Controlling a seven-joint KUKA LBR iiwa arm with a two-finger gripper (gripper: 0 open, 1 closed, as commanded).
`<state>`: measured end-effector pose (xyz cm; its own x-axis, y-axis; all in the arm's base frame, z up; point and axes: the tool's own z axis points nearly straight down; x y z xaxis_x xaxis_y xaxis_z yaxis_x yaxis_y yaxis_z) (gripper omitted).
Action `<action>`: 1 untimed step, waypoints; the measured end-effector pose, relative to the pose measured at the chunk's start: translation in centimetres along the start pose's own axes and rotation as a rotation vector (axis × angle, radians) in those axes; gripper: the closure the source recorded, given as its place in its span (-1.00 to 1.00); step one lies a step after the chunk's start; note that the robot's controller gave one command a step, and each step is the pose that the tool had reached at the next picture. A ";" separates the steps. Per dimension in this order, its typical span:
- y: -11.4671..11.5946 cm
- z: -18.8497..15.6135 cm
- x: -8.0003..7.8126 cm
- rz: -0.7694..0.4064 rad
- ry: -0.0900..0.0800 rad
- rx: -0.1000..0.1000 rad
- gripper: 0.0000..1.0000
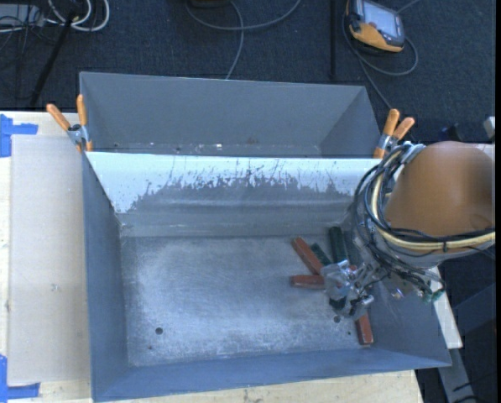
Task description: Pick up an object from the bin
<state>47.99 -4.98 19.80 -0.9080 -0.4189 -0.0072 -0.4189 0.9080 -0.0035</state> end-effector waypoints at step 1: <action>0.6 -16.8 -0.5 -0.030 -0.002 0.001 1.00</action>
Offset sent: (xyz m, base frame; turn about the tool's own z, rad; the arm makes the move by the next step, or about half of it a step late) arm -0.0011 0.0066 0.1633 -0.0325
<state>48.06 -4.27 36.55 -0.8950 -0.4460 -0.0090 -0.4460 0.8950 -0.0052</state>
